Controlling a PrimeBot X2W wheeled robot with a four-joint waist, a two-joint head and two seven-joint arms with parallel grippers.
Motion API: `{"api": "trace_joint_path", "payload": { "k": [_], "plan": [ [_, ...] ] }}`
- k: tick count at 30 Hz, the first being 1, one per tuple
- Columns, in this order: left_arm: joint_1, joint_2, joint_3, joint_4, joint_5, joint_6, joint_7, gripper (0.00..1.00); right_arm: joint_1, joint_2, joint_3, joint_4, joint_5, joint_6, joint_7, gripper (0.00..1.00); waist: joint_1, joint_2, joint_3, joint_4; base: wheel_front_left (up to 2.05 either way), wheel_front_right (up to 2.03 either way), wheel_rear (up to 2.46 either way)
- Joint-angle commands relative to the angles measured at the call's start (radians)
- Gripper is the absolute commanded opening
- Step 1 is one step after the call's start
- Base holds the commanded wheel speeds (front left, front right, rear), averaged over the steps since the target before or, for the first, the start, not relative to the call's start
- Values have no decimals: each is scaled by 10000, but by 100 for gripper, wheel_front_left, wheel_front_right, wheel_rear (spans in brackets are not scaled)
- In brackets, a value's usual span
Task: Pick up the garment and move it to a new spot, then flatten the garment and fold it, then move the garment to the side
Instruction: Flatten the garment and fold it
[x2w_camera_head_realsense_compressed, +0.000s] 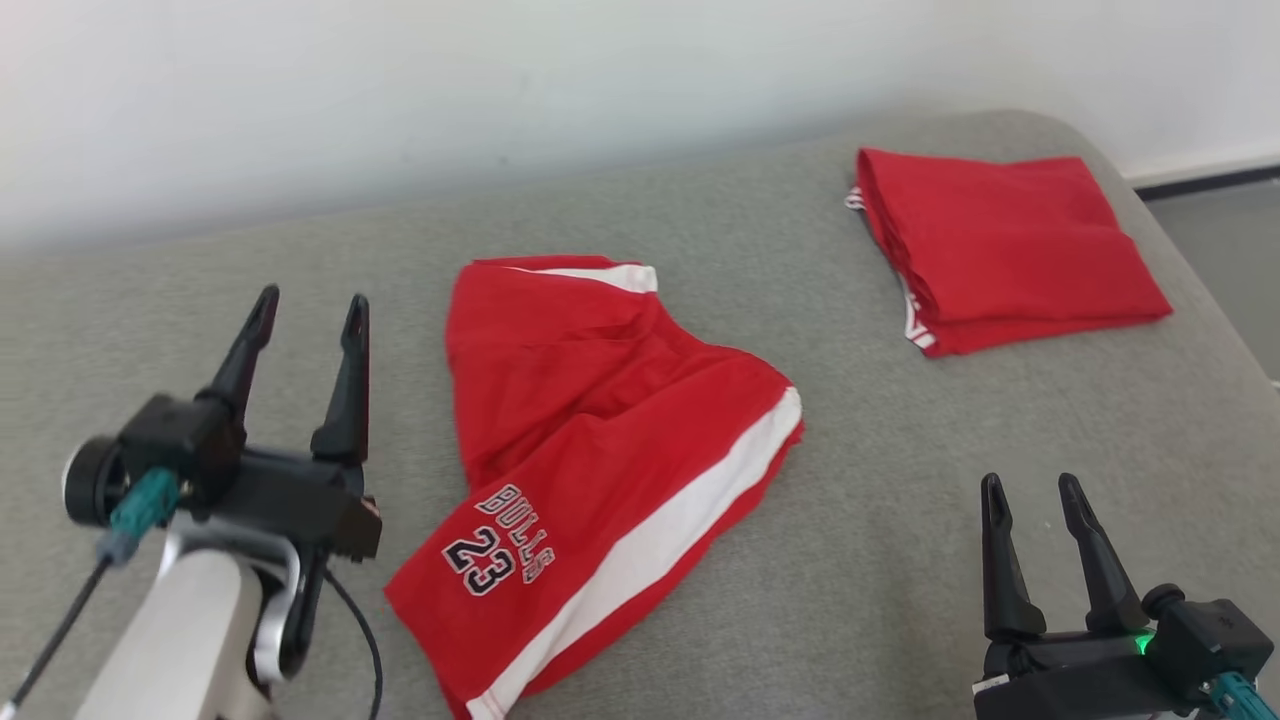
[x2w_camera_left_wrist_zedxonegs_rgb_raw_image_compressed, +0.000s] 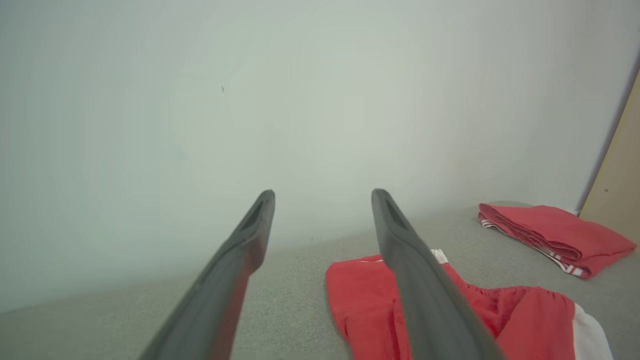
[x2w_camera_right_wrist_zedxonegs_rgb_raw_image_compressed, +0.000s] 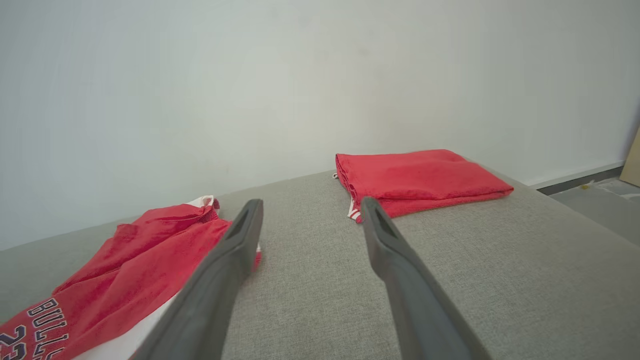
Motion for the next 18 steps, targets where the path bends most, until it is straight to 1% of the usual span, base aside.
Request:
{"api": "trace_joint_path", "payload": {
  "k": [1,5,8,18],
  "plan": [
    [299,-69,101,-227,78,66,-26,100,112,-73,-5,-50,-38,-20,0,100,1,1,-424,536,0,0,0],
    [1410,-245,676,-1291,428,295,-28,100,246,-125,19,-119,-84,-20,-2,100,1,1,-576,932,0,0,0],
    [2434,-476,1179,-2110,778,369,-29,100,364,-143,-6,-149,-90,-20,0,100,1,1,-727,1254,0,0,0],
    [4572,-958,2389,-3161,1527,119,-28,100,603,-278,-9,-129,-83,-20,0,100,1,1,-1080,1748,0,0,0]
  ]
}}
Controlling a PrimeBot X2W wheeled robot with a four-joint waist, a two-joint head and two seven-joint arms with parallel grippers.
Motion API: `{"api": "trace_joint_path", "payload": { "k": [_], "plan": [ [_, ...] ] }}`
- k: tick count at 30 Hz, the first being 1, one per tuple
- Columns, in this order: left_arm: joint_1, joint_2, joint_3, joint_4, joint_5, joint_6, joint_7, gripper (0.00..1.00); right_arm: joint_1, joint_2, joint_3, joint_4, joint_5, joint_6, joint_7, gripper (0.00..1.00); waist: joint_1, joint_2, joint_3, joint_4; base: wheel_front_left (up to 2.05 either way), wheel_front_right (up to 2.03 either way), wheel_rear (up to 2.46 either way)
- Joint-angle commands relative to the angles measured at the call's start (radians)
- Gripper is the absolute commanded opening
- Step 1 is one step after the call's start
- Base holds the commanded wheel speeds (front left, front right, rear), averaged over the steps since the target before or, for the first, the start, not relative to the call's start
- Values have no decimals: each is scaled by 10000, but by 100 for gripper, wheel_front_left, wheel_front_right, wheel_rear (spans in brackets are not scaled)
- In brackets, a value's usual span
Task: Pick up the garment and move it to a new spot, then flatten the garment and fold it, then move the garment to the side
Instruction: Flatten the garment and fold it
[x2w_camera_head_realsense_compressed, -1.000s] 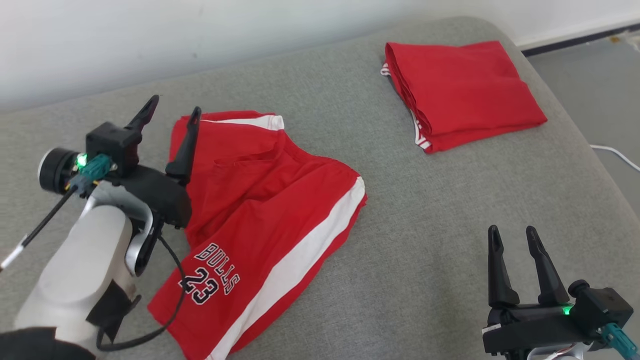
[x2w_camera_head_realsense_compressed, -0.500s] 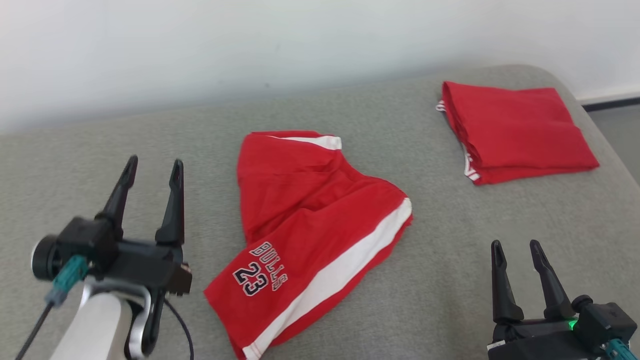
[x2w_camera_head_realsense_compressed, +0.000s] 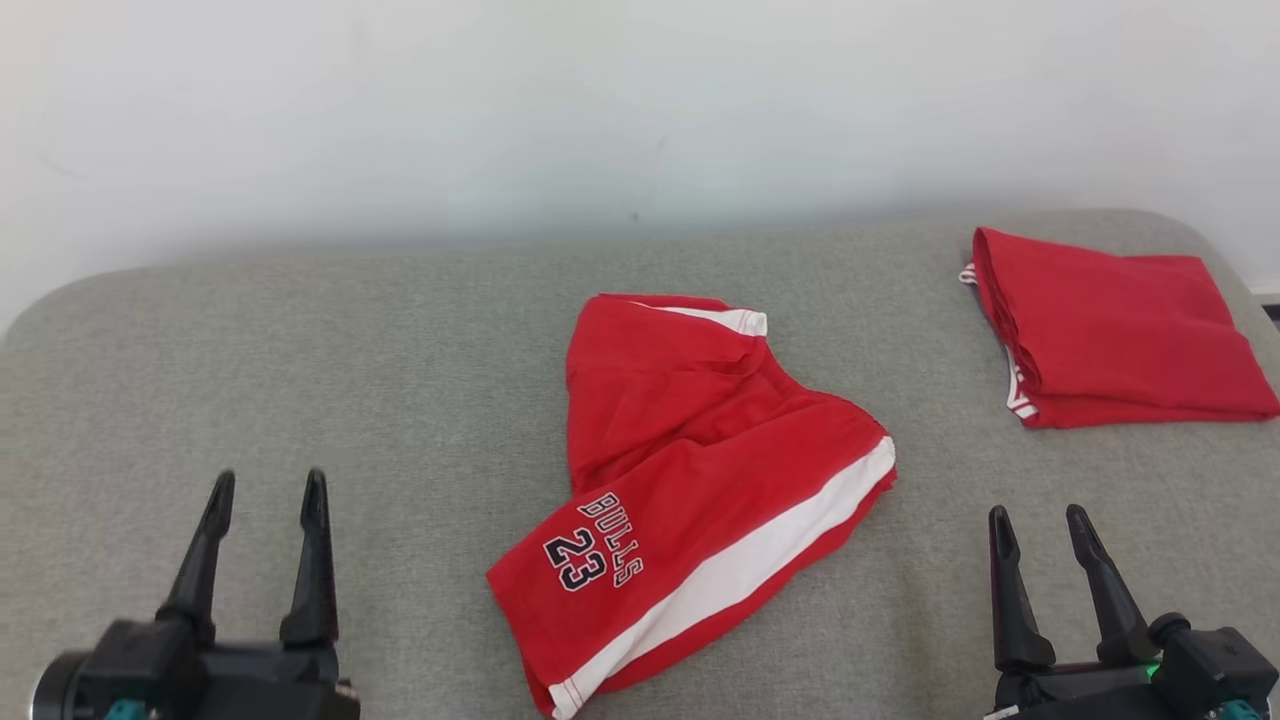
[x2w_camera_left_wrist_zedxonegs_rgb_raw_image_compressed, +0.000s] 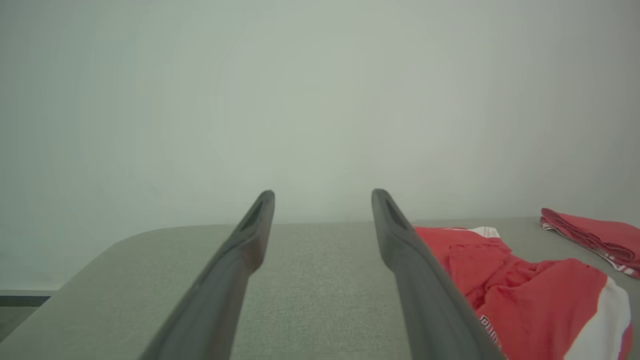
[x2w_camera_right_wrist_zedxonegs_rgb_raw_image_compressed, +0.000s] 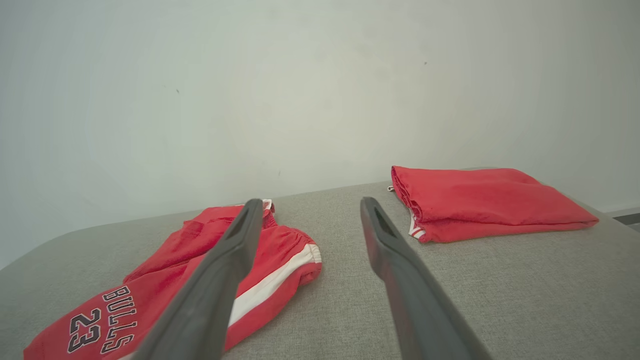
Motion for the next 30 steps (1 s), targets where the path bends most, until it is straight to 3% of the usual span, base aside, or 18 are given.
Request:
{"api": "trace_joint_path", "payload": {
  "k": [1,12,30],
  "plan": [
    [271,-47,126,-80,111,-79,-28,100,100,-77,-9,5,14,-20,2,100,2,1,-138,169,0,0,0],
    [1585,-500,986,-144,462,-735,-27,100,368,-176,90,250,81,-20,2,100,2,1,-263,490,0,0,0],
    [1727,-1073,1392,278,926,-1112,-29,100,248,-245,117,491,56,-20,2,100,2,1,-195,511,0,0,0]
  ]
}}
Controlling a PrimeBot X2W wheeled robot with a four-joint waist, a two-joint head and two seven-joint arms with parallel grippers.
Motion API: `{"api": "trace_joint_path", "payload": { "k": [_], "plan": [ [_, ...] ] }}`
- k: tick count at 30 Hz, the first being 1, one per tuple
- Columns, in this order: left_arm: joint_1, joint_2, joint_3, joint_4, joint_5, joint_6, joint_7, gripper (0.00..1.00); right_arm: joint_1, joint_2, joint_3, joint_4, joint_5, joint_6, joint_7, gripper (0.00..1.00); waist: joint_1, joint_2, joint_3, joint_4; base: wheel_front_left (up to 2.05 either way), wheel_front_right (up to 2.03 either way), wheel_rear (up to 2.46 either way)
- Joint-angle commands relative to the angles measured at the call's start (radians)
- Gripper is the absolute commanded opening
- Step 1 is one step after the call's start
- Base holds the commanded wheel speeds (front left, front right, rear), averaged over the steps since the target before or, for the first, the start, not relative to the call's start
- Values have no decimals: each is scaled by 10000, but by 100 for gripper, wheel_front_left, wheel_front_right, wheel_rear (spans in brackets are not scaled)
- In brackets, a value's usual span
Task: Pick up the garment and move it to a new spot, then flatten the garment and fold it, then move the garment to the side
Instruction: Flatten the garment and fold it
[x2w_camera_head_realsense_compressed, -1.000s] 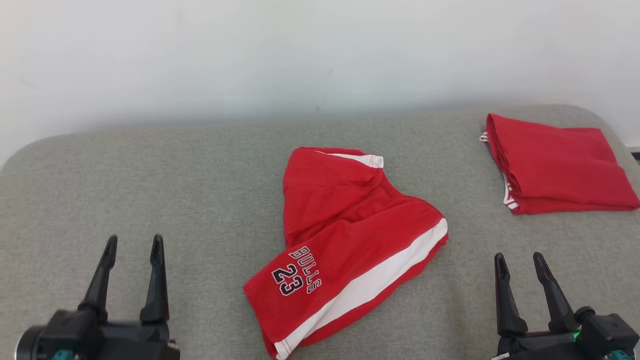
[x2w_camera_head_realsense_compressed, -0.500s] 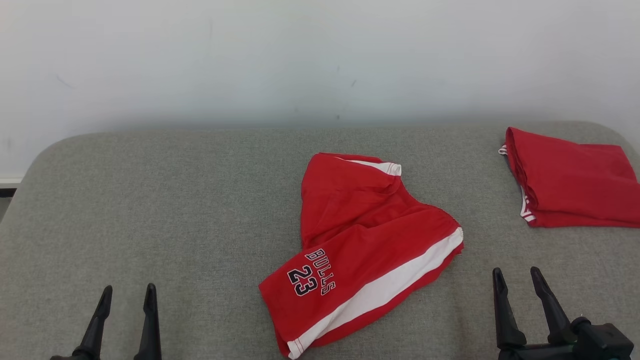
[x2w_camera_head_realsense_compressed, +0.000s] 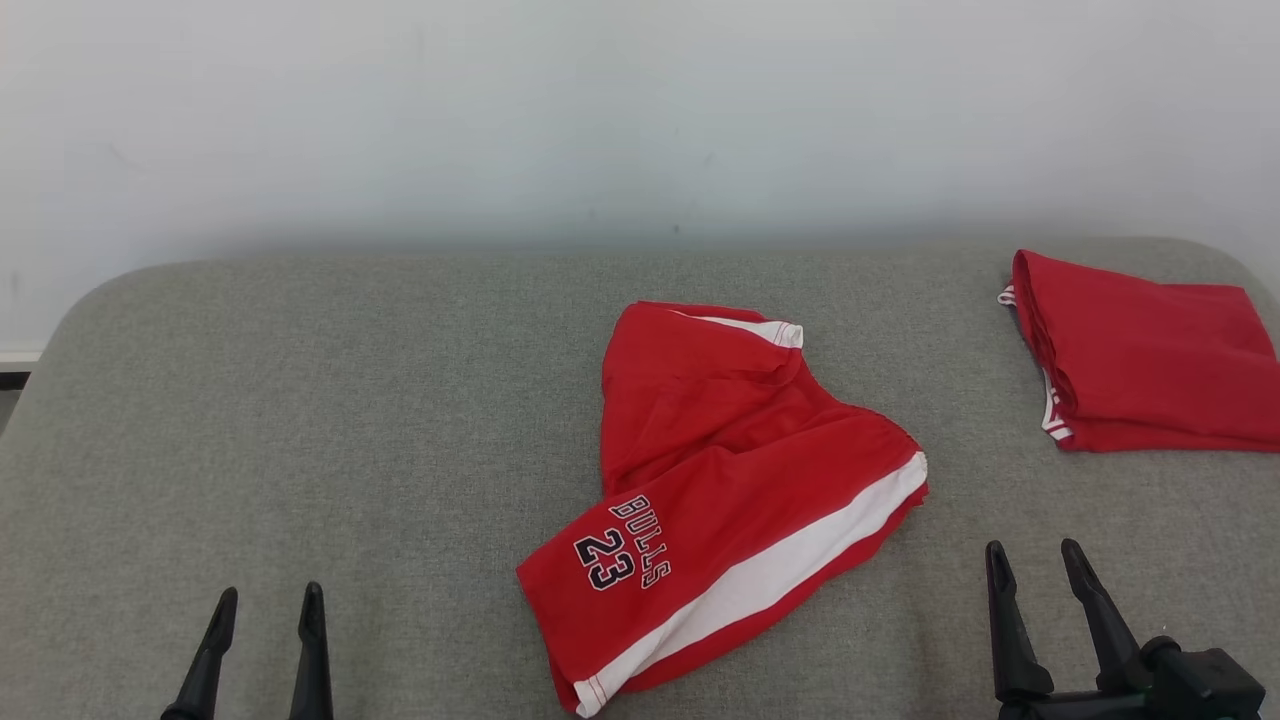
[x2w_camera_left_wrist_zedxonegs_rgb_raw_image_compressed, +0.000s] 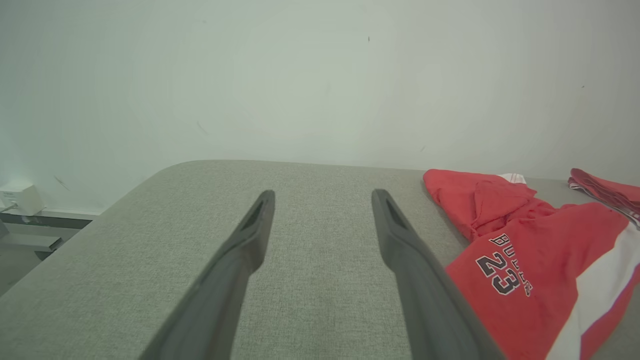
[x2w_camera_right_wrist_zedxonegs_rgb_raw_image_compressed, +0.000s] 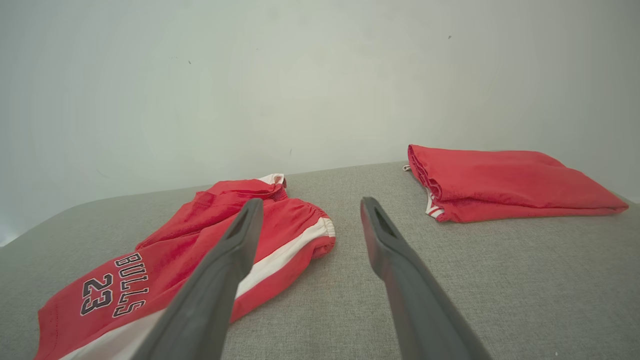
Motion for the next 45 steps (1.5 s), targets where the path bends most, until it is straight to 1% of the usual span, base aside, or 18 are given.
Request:
{"api": "trace_joint_path", "payload": {
  "k": [1,4,6,10,14,21,24,27,33,34,35,36,37,41,45],
  "plan": [
    [-3,-50,39,48,35,-36,-31,100,-18,-27,6,5,24,-20,-1,100,0,0,1,2,0,0,0],
    [-74,-158,-48,97,85,-80,-31,100,-11,-9,10,30,3,-20,0,100,0,0,-3,13,0,0,0],
    [-55,-231,-287,170,142,-142,-31,100,-7,3,8,40,-7,-20,-1,100,0,0,-15,21,0,0,0],
    [-32,-350,-1134,479,217,-209,-29,100,-11,8,9,68,-15,-20,0,100,0,0,-29,36,0,0,0],
    [-199,-386,-1986,1054,57,-264,-29,100,-57,-1,68,88,8,-20,0,100,0,0,9,8,0,0,0],
    [-471,-243,-3713,2161,-478,-241,-29,100,-126,-77,159,113,76,-20,-1,100,0,0,144,-200,0,0,0],
    [-694,-180,-4234,2646,-766,-243,-29,100,-177,-99,179,118,96,-20,-1,100,0,0,230,-307,0,0,0],
    [-852,-187,-4642,3040,-937,-244,-31,100,-234,-120,182,110,108,-20,0,100,0,0,328,-416,0,0,0],
    [-1299,-225,-4988,3661,-1290,-245,-31,100,-319,-170,207,76,100,-20,-1,100,0,0,511,-635,0,0,0],
    [-1409,-233,-5028,3767,-1364,-245,-31,74,-335,-175,213,62,92,-20,-1,100,0,0,539,-665,0,0,0],
    [-1496,-259,-5046,3911,-1496,-245,-31,53,-342,-183,200,46,79,-20,0,100,0,0,562,-686,0,0,0],
    [-1580,-288,-5038,4027,-1565,-245,-31,14,-341,-189,180,43,70,-20,0,100,0,0,587,-699,0,0,0],
    [-1683,-296,-5072,4130,-1582,-246,-29,0,-339,-194,169,31,63,-20,0,100,0,0,605,-706,0,0,0],
    [-1890,-292,-5164,4349,-1718,-246,-29,0,-331,-180,115,10,12,-20,0,100,0,0,643,-700,0,0,0],
    [-2120,-176,-4831,4288,-1716,-244,-31,0,-262,-142,-6,-48,-36,-20,-1,100,0,0,672,-566,0,0,0]
  ]
}}
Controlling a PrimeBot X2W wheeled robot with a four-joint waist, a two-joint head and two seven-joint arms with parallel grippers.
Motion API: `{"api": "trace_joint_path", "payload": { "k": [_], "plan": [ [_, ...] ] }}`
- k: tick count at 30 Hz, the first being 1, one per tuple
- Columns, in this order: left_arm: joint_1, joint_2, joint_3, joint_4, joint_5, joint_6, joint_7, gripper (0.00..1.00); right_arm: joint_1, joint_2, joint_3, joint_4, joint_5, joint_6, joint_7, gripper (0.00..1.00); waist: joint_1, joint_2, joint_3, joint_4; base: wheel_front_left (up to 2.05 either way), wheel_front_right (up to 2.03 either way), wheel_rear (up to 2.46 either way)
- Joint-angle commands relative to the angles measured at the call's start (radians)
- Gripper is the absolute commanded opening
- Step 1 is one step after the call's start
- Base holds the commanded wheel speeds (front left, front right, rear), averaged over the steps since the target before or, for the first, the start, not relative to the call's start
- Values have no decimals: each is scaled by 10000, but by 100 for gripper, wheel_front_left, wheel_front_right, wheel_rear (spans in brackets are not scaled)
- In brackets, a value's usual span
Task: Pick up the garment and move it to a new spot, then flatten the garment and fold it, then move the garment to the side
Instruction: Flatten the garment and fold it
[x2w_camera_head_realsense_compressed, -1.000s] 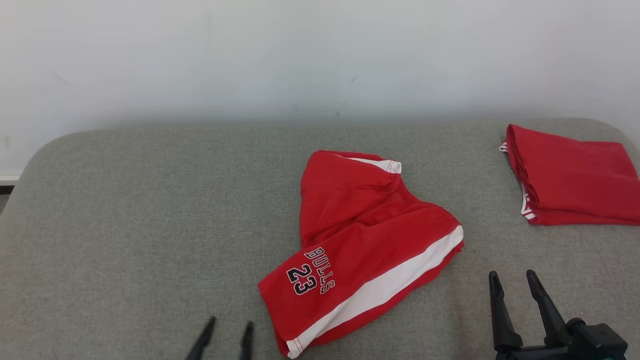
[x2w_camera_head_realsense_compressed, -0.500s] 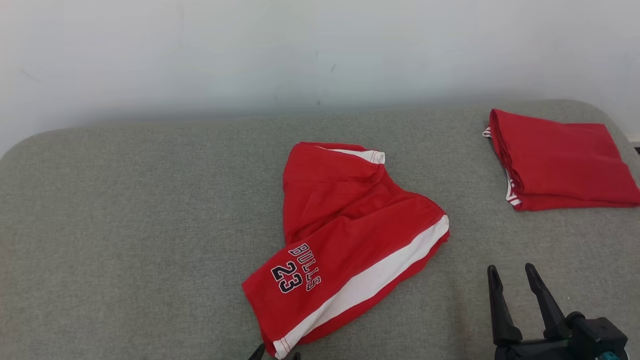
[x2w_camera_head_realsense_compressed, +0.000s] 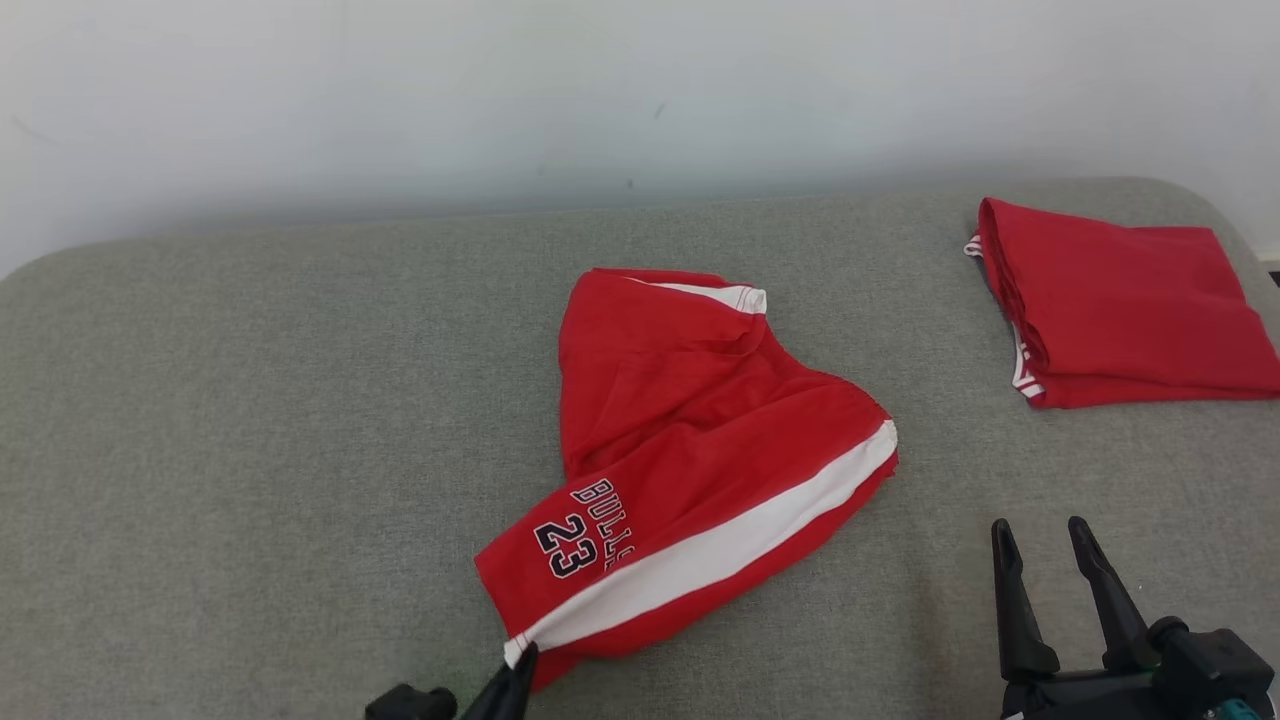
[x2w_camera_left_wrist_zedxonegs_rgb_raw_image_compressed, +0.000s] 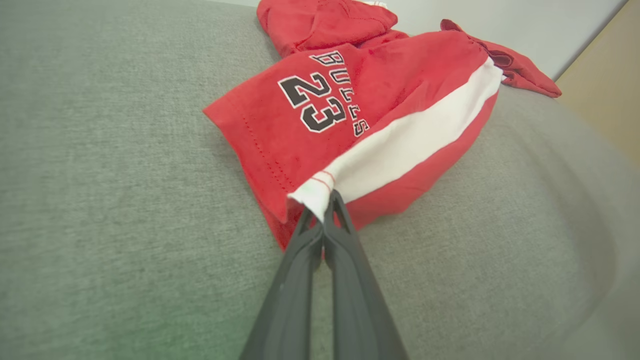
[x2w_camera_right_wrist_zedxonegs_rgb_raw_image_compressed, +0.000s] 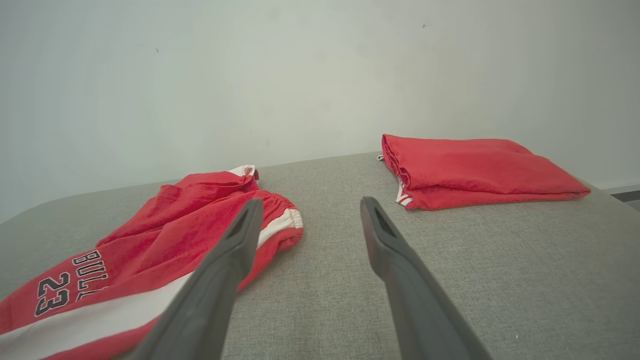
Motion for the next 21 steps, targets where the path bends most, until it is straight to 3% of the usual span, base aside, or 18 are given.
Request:
{"api": "trace_joint_path", "payload": {
  "k": [1,10,15,16,17,21],
  "plan": [
    [-115,110,126,-66,11,9,-31,0,41,11,-19,-19,-65,-20,2,100,-2,-1,4,83,0,0,0],
    [74,1033,734,-740,315,10,-30,0,37,143,69,116,34,-20,1,100,-2,-1,-23,338,0,0,0],
    [323,1080,836,-603,255,70,-31,0,71,174,102,182,58,-20,2,100,-2,-1,-91,318,0,0,0],
    [372,1032,904,-636,263,95,-31,57,90,173,94,194,70,-20,2,100,-2,-1,-113,322,0,0,0],
    [410,965,995,-751,292,137,-31,100,103,159,72,201,82,-20,1,100,-2,-1,-144,336,0,0,0],
    [647,680,1600,-1370,287,202,-31,100,146,71,-1,190,102,-20,2,100,-2,-1,-316,398,0,0,0]
  ]
}}
